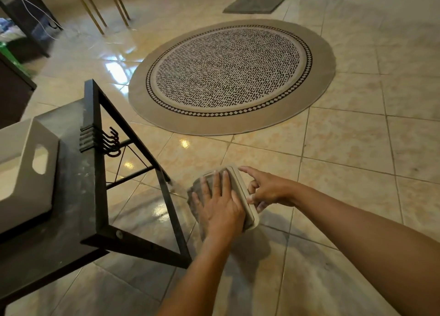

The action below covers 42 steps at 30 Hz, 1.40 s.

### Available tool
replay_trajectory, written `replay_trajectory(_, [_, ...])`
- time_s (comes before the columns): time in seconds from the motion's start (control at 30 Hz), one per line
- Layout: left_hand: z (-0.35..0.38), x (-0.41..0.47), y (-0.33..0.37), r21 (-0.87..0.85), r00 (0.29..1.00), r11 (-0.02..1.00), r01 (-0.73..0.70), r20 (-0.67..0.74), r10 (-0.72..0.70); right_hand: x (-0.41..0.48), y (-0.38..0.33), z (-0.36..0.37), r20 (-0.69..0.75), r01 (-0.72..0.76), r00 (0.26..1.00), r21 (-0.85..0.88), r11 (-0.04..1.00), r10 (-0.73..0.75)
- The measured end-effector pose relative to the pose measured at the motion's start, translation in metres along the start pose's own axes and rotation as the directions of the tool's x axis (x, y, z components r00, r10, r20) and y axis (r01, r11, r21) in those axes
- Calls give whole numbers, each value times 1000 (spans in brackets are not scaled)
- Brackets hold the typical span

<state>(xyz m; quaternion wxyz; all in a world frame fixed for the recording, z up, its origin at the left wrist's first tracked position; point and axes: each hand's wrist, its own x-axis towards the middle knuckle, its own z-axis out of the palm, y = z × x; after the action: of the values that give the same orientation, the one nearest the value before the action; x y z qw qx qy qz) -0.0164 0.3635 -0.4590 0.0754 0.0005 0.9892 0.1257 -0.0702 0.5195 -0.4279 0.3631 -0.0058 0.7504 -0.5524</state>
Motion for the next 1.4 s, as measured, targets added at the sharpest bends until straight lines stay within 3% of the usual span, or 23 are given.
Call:
replay_trajectory(0.1, [11,-20,10,52,998,997,-54,18,53,1,3,-2,8,1,1000,-11,1000,-1])
replay_trajectory(0.23, [-1,20,17,42,998,999,0,63,-2,0,1,0,-8,19,1000,-48,999,-20])
replay_trajectory(0.33, [-19,31,17,-128,999,991,-41,10,42,1,-4,-3,-39,26,999,-69,997,-28])
replay_trajectory(0.4, [-25,27,4,-269,989,961,55,-118,-89,3,-4,-9,-59,24,998,-62,998,-28])
replay_trajectory(0.43, [-28,26,-3,-379,969,907,183,-86,-231,4,-3,-13,-66,21,997,-60,998,-25])
replay_trajectory(0.47, [-29,25,-11,-520,931,787,332,48,-361,4,-3,-16,-71,19,997,-58,998,-23])
replay_trajectory(0.5, [-29,24,-17,-658,879,598,457,233,-416,4,-3,-18,-70,19,997,-58,998,-23])
replay_trajectory(0.53, [-28,22,-22,-739,826,392,548,403,-395,4,-3,-20,-68,20,997,-59,998,-24])
replay_trajectory(0.57, [-29,18,-24,-761,793,261,594,498,-351,4,-4,-21,-71,19,997,-60,998,-23])
replay_trajectory(0.6, [-29,16,-25,-763,789,241,599,513,-336,3,-5,-23,-80,16,997,-65,998,-21])
replay_trajectory(0.77, [-33,25,-19,-720,880,543,432,205,-428,2,-3,-27,-116,-6,993,-93,996,-5])
replay_trajectory(0.87, [-39,21,-14,-660,895,647,382,89,-438,-2,-3,-29,-150,-18,989,-52,998,10])
replay_trajectory(0.93, [-43,15,-13,-681,909,654,330,42,-416,-7,-4,-29,-191,-39,981,-58,998,27])
replay_trajectory(1.0, [-54,6,-11,-742,925,601,298,70,-373,-15,-10,-25,-256,-79,966,-188,979,29])
replay_trajectory(1.07, [-74,-7,-5,-802,948,545,246,82,-308,-21,-18,-23,-375,-122,926,-408,905,-44])
replay_trajectory(1.13, [-100,-22,2,-841,971,512,178,65,-231,-30,-37,-19,-477,-103,869,-434,895,-130])
replay_trajectory(1.2, [-137,-36,10,-866,987,490,104,27,-161,-46,-69,-10,-453,-28,881,-336,942,-135])
replay_trajectory(1.27, [-177,-48,16,-889,993,457,31,-25,-117,-69,-106,6,-308,66,948,-51,996,-79])
replay_trajectory(1.33, [-218,-64,16,-907,993,416,-61,-98,-67,-99,-144,29,-114,153,986,292,944,-125])
replay_trajectory(1.4, [-259,-85,6,-909,982,389,-149,-181,-49,-128,-178,47,-20,256,959,489,834,-283])
